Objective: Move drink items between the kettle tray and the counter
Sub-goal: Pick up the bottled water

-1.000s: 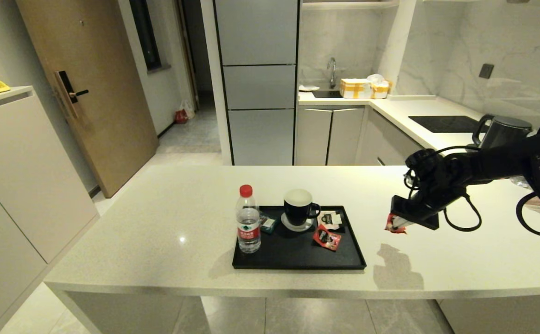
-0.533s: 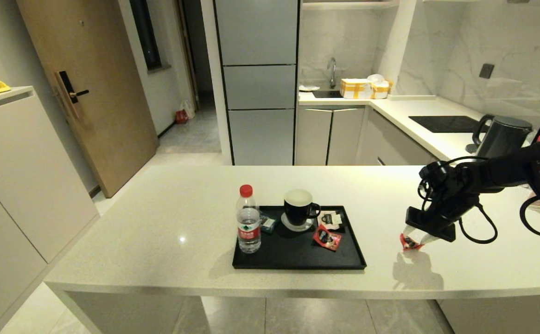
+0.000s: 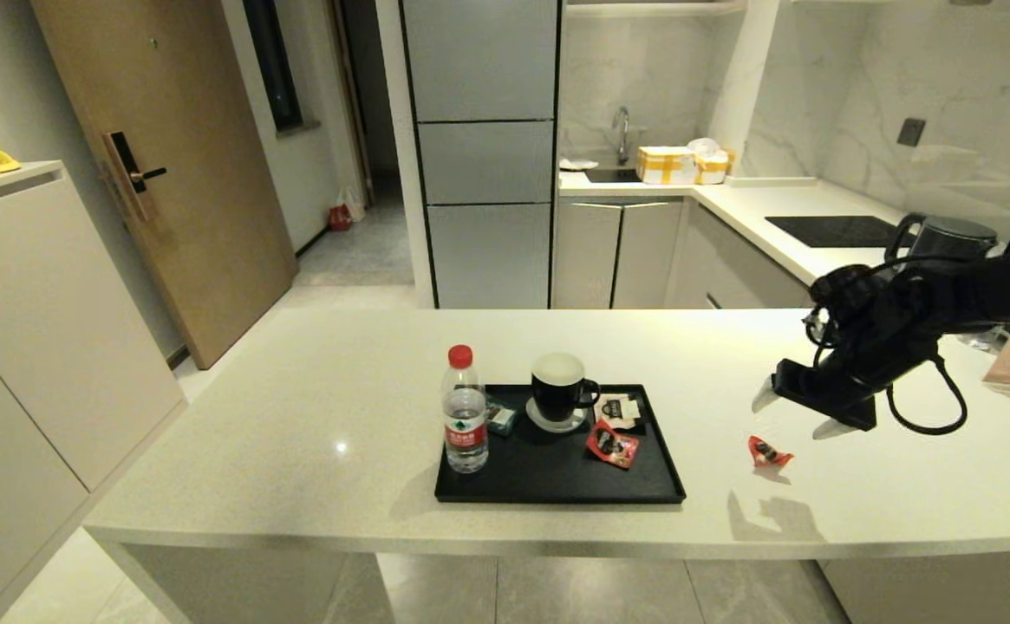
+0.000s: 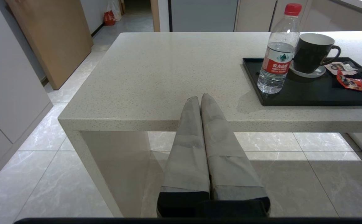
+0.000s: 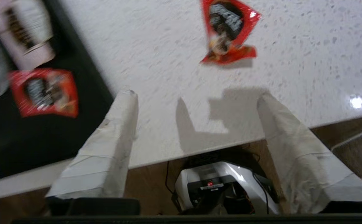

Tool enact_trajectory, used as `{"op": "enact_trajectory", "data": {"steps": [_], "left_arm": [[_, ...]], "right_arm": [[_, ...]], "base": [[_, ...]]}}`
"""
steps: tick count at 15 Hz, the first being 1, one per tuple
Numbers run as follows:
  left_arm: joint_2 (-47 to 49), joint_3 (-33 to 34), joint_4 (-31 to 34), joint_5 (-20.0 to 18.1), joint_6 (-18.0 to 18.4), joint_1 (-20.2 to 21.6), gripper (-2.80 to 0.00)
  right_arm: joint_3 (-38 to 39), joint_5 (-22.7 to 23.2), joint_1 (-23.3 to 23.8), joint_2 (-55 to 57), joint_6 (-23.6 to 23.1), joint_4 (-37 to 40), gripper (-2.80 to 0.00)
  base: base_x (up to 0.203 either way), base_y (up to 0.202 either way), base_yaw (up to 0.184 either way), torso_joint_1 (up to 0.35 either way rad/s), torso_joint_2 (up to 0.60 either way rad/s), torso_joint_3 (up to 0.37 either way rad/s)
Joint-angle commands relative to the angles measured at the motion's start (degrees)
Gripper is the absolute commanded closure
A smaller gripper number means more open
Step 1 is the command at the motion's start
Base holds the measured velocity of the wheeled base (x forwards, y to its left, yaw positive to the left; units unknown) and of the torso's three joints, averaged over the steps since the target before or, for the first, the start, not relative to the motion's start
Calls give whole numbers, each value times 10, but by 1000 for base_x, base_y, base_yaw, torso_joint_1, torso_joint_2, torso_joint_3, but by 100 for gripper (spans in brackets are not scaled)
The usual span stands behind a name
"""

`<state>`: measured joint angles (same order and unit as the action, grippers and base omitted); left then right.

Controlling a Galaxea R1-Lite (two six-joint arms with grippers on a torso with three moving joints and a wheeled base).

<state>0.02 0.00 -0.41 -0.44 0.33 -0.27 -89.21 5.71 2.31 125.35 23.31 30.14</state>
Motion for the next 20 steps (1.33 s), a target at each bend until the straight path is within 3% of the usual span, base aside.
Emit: {"op": "enact_trajectory", "data": {"steps": [1, 6, 10, 11, 14, 16, 20], "left_arm": [[0, 0, 0, 0, 0, 0, 0], [0, 0, 0, 0, 0, 0, 0], [0, 0, 0, 0, 0, 0, 0], [0, 0, 0, 0, 0, 0, 0], [0, 0, 0, 0, 0, 0, 0], [0, 0, 0, 0, 0, 0, 0], [0, 0, 0, 0, 0, 0, 0]], "right_arm": [[43, 1, -18, -135, -2, 3, -280], [184, -2, -65, -332, -1, 9, -280], [235, -4, -109, -403, -3, 31, -280], [246, -4, -119, -419, -3, 33, 0], [262, -5, -131, -462, -3, 33, 0], [264, -36, -131, -531, 0, 50, 0], [279, -212, -129, -748, 16, 81, 0]], "base": [[0, 0, 0, 0, 0, 0], [0, 0, 0, 0, 0, 0], [0, 0, 0, 0, 0, 0], [0, 0, 0, 0, 0, 0], [0, 0, 0, 0, 0, 0], [0, 0, 0, 0, 0, 0], [0, 0, 0, 0, 0, 0]]}}
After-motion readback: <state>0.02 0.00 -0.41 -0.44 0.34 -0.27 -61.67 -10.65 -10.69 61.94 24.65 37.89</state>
